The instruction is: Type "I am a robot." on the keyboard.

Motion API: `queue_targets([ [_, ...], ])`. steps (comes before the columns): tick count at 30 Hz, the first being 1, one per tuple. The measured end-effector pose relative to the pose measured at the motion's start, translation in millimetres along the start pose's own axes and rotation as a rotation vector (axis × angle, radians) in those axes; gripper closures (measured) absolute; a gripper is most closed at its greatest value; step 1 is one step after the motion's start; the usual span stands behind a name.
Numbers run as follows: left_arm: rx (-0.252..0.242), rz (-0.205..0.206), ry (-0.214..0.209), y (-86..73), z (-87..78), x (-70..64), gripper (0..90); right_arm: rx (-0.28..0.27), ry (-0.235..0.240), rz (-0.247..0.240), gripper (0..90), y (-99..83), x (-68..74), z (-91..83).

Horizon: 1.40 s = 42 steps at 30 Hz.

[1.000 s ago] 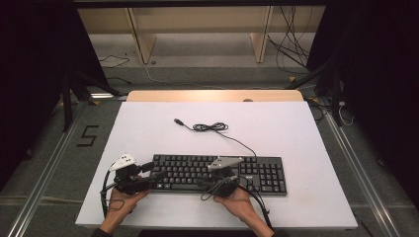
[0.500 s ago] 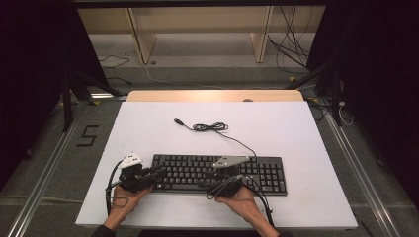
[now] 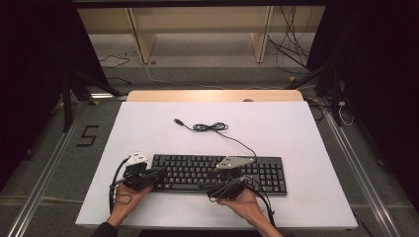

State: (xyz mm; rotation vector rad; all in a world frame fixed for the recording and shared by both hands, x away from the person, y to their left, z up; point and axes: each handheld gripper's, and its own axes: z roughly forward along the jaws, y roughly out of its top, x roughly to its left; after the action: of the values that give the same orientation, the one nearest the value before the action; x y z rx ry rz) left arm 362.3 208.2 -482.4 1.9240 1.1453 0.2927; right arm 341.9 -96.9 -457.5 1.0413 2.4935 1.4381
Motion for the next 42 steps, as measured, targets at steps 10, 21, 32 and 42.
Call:
queue_targets([
  [10, 0.015, -0.009, 0.004, 0.0, 1.9, 0.9, 89.0, 0.000, -0.003, 0.004, 38.8, -1.2, 0.4, -1.5],
  [21, 0.035, -0.007, -0.005, -1.4, 4.2, 1.5, 89.2, -0.002, -0.005, 0.006, 38.4, -1.8, 0.5, -2.7],
  [32, 0.012, -0.005, -0.011, 0.3, 0.0, 0.6, 88.5, -0.005, -0.006, 0.012, 38.2, -1.5, 0.0, -1.6],
  [42, -0.021, -0.012, -0.033, 2.2, -4.8, -3.8, 82.4, -0.007, -0.011, 0.015, 38.0, -0.5, -1.1, -1.1],
])
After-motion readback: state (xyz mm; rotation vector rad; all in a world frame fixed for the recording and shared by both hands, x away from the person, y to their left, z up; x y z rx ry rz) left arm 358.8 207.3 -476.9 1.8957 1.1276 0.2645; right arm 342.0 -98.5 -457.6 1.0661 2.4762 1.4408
